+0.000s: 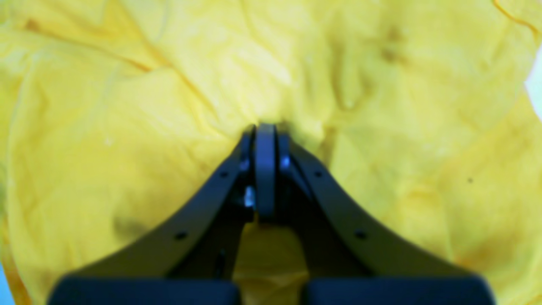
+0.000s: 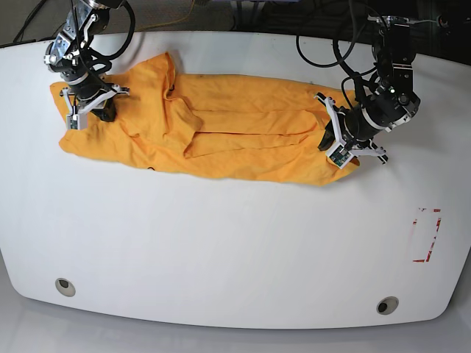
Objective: Layout the t-shirt on the table in an organized manner, then fold the t-shirt properly
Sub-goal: 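Lift the held end and fold it over toward the right gripper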
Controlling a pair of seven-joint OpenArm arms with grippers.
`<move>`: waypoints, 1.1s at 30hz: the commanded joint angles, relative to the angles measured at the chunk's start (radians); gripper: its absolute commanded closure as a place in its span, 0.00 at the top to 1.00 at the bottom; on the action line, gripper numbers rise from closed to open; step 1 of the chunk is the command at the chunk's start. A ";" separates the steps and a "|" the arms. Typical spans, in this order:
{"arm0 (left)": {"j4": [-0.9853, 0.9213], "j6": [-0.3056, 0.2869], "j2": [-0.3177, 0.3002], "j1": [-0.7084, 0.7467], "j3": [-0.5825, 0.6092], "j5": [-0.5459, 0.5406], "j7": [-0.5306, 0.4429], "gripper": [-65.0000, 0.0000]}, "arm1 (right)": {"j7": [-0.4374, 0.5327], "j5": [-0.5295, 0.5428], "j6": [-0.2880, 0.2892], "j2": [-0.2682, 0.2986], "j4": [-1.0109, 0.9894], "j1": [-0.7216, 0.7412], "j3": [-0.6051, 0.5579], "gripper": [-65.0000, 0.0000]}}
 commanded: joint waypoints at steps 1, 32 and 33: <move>0.028 -0.001 -0.013 -0.047 -0.005 -0.032 0.059 0.04 | -0.077 -0.041 0.011 -0.025 0.010 -0.019 -0.031 0.00; 0.023 -0.001 0.294 -0.186 0.026 -0.136 0.333 0.04 | -0.077 -0.039 0.011 -0.046 0.043 -0.023 -0.111 0.00; 0.023 -0.001 0.302 -0.186 0.030 -0.136 0.333 0.04 | -0.077 -0.039 0.011 -0.046 0.043 -0.023 -0.111 0.00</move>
